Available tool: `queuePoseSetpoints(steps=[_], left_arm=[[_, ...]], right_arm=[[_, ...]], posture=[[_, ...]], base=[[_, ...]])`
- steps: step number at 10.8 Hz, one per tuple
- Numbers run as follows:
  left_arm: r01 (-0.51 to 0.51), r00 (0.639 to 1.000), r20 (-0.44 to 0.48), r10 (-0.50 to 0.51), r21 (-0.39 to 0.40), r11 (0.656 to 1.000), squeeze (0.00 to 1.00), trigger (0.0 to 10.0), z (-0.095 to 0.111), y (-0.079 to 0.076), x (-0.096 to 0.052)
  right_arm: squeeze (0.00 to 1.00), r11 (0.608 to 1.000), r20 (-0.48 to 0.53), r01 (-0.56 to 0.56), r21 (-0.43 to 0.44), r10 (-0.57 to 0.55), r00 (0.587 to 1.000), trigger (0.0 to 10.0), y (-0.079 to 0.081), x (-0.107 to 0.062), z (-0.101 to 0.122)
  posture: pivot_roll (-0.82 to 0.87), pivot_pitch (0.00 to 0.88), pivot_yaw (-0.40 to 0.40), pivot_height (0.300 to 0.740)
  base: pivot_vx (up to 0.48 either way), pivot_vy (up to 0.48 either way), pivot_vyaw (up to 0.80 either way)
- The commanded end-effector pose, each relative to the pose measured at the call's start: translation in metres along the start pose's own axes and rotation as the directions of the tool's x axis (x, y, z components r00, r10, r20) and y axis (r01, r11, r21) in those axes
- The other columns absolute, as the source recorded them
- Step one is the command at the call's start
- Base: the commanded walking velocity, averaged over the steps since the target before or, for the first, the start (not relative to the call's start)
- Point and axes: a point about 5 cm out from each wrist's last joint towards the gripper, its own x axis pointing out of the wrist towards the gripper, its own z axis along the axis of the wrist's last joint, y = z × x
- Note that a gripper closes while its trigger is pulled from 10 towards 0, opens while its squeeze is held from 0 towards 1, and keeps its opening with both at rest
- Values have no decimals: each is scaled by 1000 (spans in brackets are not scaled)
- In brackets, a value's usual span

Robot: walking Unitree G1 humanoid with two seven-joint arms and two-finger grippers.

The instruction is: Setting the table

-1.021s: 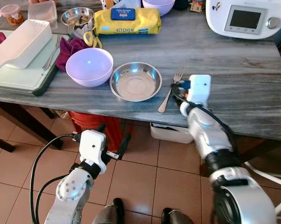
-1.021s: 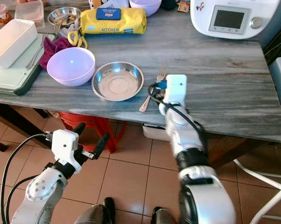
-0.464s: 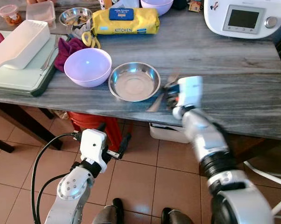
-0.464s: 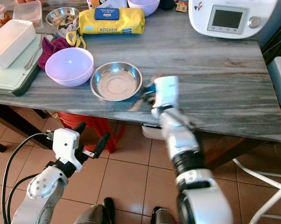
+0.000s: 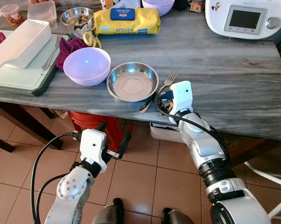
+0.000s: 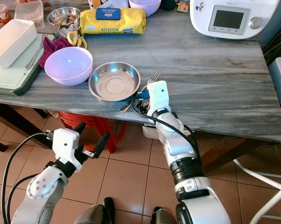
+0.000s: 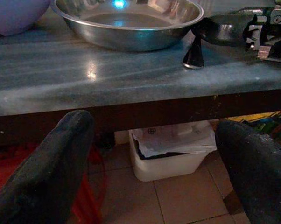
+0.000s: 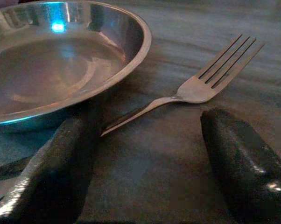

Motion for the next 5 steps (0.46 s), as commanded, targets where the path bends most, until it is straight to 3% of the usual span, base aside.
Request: queuePoseSetpoints(steps=[1, 2, 4, 5], left_arm=[[-5, 1000, -26, 5, 4, 1000, 0, 10000, -6, 1, -3], [-7, 1000, -26, 7, 3, 1000, 0, 10000, -6, 1, -3], [-10, 1000, -29, 10, 2, 1000, 0, 10000, -6, 1, -3], [-12, 999, -30, 12, 2, 1000, 0, 10000, -6, 2, -3]], right_arm=[[894, 1000, -42, 0, -2, 0, 999, 10000, 0, -5, -11], [875, 1000, -54, 16, -26, -17, 998, 10000, -5, -8, -14], [682, 997, -70, 65, -52, -68, 995, 10000, -19, -14, -17], [635, 991, -63, 122, -62, -126, 990, 10000, -33, -18, -17]], posture=[[17, 273, 36, 740], [17, 273, 36, 740], [18, 271, 35, 740], [16, 270, 36, 740]], base=[[0, 0, 0], [0, 0, 0], [0, 0, 0], [0, 0, 0]])
